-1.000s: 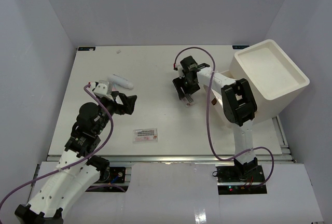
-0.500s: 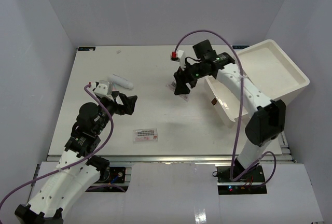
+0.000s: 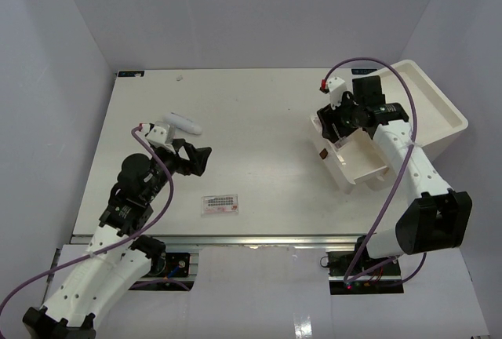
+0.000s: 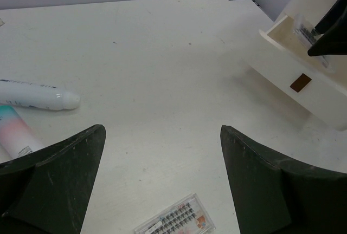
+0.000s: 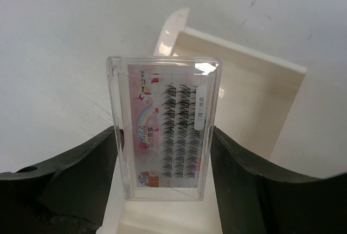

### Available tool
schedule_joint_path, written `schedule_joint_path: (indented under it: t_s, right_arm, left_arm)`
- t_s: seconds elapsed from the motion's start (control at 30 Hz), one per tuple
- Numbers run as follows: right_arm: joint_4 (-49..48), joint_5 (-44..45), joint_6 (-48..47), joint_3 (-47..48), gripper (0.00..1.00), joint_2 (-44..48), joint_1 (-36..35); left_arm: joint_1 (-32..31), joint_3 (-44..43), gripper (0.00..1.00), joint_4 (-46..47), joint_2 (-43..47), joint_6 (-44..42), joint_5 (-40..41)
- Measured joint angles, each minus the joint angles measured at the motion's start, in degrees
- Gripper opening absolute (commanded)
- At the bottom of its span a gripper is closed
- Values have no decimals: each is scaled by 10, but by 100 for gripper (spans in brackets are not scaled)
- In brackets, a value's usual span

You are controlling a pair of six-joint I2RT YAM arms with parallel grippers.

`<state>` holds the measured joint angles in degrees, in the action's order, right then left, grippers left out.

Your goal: Organize the makeup

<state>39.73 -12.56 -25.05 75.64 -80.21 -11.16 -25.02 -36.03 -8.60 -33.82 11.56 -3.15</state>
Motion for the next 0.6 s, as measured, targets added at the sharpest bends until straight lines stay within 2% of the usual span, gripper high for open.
schedule_joint_path:
  t_s: [0.13,0.23,0.3,0.6]
  right_arm:
    - [-8,52,-1,-16,53,-18,0]
    - [-25,82,-1,-16,73,-26,0]
    - [-31,92,-2,-16,83,-30,0]
    - [-26,71,-2,-5,91,-31,0]
  left_arm:
    - [0,0,98,0,-1,-1,-6]
    - [0,0,98,0,-1,-2,-8]
    - [0,0,98,0,-1,-2,-10]
    - [0,0,98,0,-21,-1,-32]
